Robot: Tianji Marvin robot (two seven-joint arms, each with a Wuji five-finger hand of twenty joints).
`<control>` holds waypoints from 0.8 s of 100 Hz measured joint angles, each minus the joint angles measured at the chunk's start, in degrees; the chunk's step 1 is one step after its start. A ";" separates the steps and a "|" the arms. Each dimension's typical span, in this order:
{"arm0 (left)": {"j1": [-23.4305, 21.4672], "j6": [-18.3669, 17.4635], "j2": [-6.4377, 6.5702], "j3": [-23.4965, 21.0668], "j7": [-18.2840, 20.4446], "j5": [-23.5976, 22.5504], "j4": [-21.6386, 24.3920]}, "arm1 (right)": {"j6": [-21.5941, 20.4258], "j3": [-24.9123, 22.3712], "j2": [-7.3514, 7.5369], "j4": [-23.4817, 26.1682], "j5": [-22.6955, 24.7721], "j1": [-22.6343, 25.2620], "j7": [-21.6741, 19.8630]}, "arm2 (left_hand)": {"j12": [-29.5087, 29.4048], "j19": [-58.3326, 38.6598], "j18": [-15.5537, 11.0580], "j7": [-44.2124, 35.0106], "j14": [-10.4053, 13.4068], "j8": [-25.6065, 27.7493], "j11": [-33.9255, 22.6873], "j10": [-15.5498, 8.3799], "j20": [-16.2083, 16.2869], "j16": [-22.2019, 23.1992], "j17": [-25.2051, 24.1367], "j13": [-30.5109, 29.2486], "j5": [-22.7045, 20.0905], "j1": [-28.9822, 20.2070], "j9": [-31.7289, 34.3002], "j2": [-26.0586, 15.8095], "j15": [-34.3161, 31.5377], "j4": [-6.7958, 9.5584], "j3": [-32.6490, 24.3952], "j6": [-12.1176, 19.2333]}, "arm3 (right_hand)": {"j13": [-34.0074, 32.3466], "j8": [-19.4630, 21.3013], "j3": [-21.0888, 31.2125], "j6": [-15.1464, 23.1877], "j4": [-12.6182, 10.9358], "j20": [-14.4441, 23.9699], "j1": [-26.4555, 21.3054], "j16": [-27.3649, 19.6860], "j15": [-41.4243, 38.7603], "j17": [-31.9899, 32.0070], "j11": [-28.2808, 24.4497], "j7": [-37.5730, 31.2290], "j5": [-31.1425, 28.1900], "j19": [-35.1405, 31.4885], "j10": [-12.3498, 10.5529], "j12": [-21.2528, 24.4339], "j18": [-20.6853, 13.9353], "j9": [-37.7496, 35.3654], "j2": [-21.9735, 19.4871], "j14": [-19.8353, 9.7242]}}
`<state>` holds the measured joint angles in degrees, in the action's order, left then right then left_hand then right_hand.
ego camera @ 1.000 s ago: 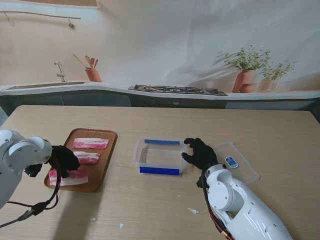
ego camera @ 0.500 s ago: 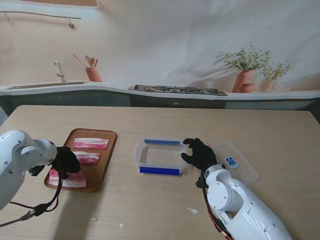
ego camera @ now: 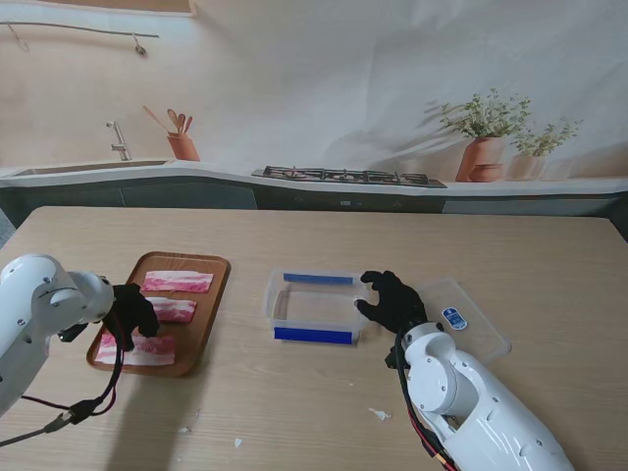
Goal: Separate the bacon slices onto the tray
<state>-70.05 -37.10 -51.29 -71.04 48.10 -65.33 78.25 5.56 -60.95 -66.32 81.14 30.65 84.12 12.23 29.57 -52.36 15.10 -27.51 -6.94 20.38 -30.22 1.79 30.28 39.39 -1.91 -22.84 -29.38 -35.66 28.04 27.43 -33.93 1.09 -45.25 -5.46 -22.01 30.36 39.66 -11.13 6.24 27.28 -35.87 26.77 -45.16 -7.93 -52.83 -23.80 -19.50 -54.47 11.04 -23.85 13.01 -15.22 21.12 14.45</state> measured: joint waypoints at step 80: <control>-9.69 12.96 -3.79 -8.58 -19.41 18.09 11.15 | -1.44 -0.85 -0.01 0.62 -0.12 0.56 0.29 | -18.14 8.79 -0.46 13.29 -1.43 -9.52 21.34 3.74 -4.75 -15.36 -2.09 16.67 18.64 5.45 -17.26 -6.88 19.69 -0.12 18.45 -2.23 | 0.00 0.00 -0.98 0.00 0.00 0.00 0.00 -0.02 0.09 0.01 0.00 0.00 0.00 0.00 0.01 0.00 0.01 0.00 -0.08 0.00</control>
<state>-79.74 -24.14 -55.08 -79.62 28.70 -47.25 89.40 4.12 -61.79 -66.33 81.76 30.53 84.68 12.52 11.44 -43.57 14.64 -14.22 -8.37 10.86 -8.88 5.54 25.53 24.03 -4.00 -6.17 -10.74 -30.21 10.78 20.54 -14.24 0.98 -26.80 -7.69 -22.01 30.35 38.68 -11.13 6.24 27.28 -35.87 26.74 -45.07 -7.92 -52.83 -23.80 -19.50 -54.47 11.05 -23.85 13.02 -15.22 21.04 14.45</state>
